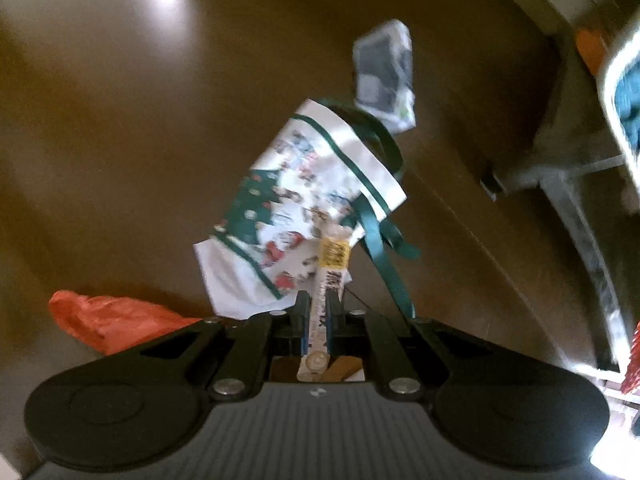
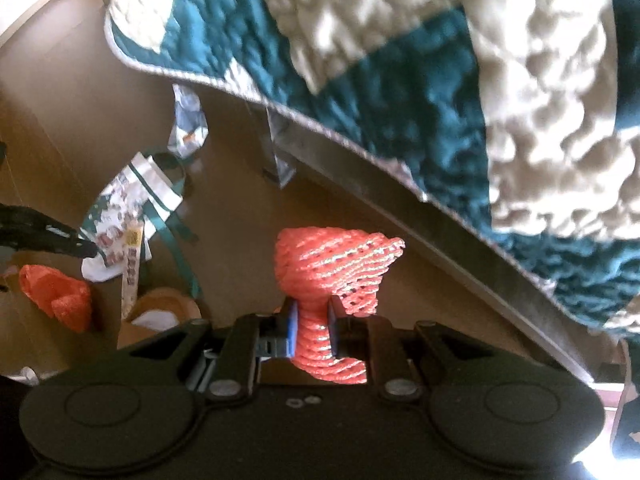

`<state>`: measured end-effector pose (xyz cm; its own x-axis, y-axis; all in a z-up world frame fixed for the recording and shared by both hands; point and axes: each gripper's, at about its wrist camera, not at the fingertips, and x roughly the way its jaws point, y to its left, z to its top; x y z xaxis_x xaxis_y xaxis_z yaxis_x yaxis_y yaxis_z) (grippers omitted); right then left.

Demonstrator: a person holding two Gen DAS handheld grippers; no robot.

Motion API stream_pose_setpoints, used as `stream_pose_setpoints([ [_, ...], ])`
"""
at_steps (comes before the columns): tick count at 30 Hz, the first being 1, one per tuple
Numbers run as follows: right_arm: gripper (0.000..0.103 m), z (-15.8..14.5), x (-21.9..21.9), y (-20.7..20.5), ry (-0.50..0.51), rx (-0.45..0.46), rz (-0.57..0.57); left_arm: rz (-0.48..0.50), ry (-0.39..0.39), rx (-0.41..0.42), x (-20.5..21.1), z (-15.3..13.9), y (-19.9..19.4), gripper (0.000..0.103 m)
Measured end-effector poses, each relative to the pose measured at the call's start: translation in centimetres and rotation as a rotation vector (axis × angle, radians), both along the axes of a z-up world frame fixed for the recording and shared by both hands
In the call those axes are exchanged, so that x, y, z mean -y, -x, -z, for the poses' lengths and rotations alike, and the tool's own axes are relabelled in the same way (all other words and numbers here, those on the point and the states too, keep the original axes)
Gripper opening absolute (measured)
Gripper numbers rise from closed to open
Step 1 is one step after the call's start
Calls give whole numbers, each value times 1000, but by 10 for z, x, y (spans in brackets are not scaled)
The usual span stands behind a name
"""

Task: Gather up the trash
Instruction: 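Lift the oat bar wrapper and foam net and carry both over the teal bin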

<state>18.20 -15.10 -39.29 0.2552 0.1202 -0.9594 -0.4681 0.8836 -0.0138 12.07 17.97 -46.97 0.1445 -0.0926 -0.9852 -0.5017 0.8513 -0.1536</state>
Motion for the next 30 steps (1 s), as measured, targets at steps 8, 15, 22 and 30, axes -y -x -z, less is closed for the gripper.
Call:
stream_pose_setpoints([
  [8,14,32,3,-12,26,-75,14,72,0,-75,23,56,-18,66],
  [15,14,50,-5,-20,31,-102,8,158,-50,-98,38,92,-28,67],
  [22,14,55,-12,-23,39,-104,-1,179,-83,-92,45,97,-28,59],
  [30,14,53,-11,-17,53,-91,-4,156,-140,-91,44,98,-21,21],
])
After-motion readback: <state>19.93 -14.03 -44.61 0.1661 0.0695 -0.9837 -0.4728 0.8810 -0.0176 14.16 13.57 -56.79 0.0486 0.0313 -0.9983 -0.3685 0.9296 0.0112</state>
